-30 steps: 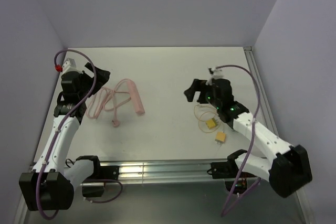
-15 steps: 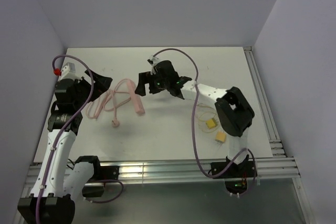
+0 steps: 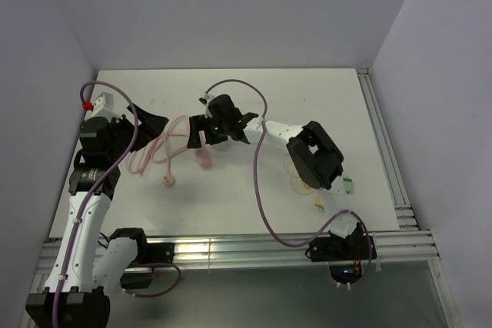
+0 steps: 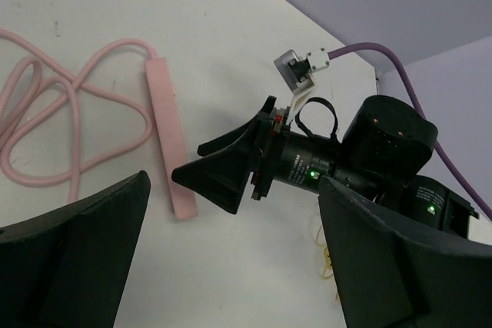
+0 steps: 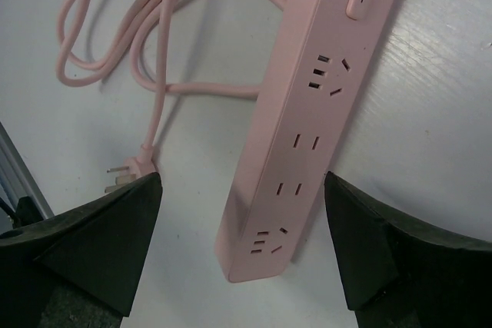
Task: Insert the plug
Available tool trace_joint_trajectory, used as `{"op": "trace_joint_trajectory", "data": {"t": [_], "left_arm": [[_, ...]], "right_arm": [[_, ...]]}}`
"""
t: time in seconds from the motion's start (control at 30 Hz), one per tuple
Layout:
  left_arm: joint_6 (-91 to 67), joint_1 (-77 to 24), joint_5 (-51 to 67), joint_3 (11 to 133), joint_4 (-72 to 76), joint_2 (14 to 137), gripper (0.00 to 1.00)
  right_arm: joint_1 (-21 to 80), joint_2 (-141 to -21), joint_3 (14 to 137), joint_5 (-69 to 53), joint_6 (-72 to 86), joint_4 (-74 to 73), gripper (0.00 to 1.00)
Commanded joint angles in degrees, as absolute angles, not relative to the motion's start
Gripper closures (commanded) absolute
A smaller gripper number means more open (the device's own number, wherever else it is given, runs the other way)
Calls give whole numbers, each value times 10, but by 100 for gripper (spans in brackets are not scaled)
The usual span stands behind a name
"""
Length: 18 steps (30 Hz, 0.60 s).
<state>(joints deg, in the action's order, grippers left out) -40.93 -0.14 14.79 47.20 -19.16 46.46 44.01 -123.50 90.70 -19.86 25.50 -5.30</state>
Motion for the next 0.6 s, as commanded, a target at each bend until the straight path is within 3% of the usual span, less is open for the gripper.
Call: {"op": "trace_joint_trajectory", "data": {"t": [0.0,0.3,0.57], "left_arm": [[-398,-1,175,474,-183,448,3],[-398,-1,182,485,-190,445,3],[-394,-1,183,493,-210,432,3]], "right_arm": [[441,-1254,938,-208,258,-61,7],[446,-1284,964,-238,259,-74,10],[454,-1301,976,-247,260,-70,21]]}}
